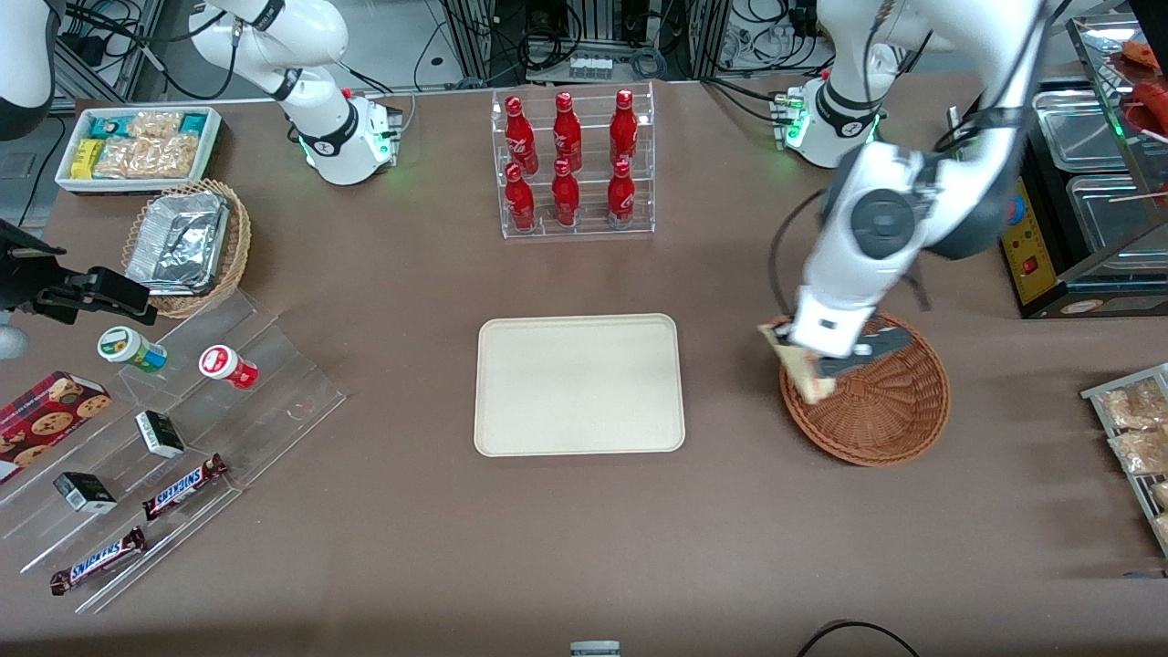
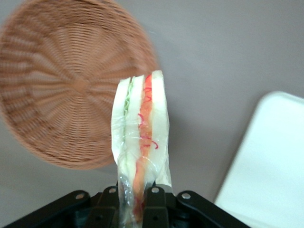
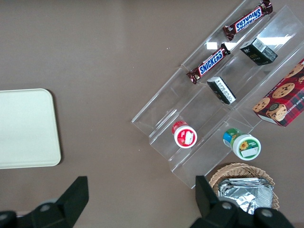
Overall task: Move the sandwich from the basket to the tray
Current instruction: 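Lift the sandwich out of the basket and carry it over the cream tray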
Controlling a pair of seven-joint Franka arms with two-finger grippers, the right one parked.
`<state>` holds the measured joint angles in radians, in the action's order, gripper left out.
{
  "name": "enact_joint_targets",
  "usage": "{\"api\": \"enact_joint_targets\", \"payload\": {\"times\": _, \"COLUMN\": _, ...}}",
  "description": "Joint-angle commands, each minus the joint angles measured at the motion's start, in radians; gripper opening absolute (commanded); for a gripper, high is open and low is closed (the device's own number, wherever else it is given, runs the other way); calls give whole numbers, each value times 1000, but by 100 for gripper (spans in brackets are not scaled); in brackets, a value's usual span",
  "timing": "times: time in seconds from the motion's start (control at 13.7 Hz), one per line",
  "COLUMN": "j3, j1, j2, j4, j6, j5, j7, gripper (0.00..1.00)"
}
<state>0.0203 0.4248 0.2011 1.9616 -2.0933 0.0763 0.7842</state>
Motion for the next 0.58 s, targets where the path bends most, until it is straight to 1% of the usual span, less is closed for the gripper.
{"api": "enact_joint_targets", "payload": {"times": 0.0, "j3": -13, "j1": 116, "j2": 168, "j4": -180, "j6": 18, "j5": 19, "j7": 64, "gripper": 0}}
{"api": "enact_joint_targets", "payload": {"times": 0.29, "j3": -13, "j1": 259, "j2": 348, "j4": -378, "j6": 18, "j5": 19, "j7": 110, "gripper": 0}}
{"api": "enact_joint_targets", "payload": {"times": 0.51, "j3": -13, "j1": 334, "j2": 460, "j4": -499, "j6": 18, "j5": 16, "j7": 116, "gripper": 0}}
